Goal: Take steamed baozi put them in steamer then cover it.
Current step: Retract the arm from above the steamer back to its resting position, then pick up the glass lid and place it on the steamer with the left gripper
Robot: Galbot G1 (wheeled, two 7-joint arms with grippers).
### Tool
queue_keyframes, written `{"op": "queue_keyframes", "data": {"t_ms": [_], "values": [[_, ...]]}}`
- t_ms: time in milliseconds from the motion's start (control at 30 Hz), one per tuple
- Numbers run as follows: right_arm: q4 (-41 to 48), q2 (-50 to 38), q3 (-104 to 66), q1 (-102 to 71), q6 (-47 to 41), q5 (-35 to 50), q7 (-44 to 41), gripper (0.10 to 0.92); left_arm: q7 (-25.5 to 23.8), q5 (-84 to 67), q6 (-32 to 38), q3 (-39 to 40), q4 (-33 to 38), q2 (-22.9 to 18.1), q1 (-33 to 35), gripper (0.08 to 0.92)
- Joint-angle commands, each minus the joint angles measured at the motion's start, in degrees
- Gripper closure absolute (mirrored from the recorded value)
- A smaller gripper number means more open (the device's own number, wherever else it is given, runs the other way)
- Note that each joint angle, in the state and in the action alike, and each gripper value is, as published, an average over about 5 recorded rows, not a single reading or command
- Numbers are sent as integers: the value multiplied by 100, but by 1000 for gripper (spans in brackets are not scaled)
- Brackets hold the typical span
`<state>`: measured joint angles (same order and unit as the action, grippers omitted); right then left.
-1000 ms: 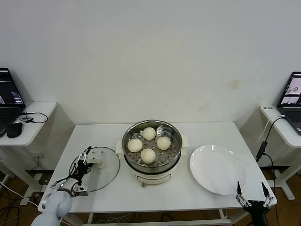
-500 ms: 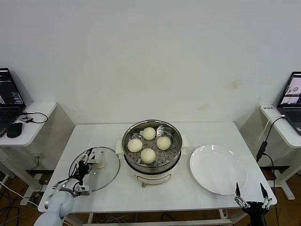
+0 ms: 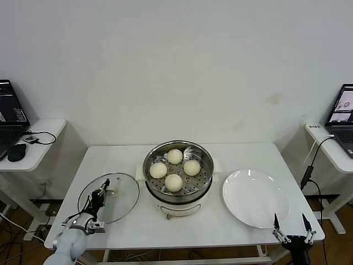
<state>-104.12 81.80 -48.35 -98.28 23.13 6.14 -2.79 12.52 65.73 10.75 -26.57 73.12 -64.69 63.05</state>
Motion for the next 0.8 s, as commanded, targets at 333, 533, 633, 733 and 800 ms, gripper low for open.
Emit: {"op": "queue_keyframes", "data": {"t_ms": [333,533,633,733,800], "values": [[-97,-50,48,-26,14,-37,-1,203,-274,-430,-1309,-968,2470,556,1297,860],[-80,-69,78,-20,40,-68,-1,202,-1123,-1027,-1894,-1305,3373,989,1521,860],[-60,-66,98,0,56,-93,-1,203,-1388,-1529,-2116,-1213,3785,1185,1537,860],[-45,-57,113,18,61,-126,1,203,-1562,-1919,-2339,-969,4233,1339,1517,860],[-38,-46,120,29,69,-172,6,203,-1609,-2054,-2464,-773,4452,1407,1415,860]]}}
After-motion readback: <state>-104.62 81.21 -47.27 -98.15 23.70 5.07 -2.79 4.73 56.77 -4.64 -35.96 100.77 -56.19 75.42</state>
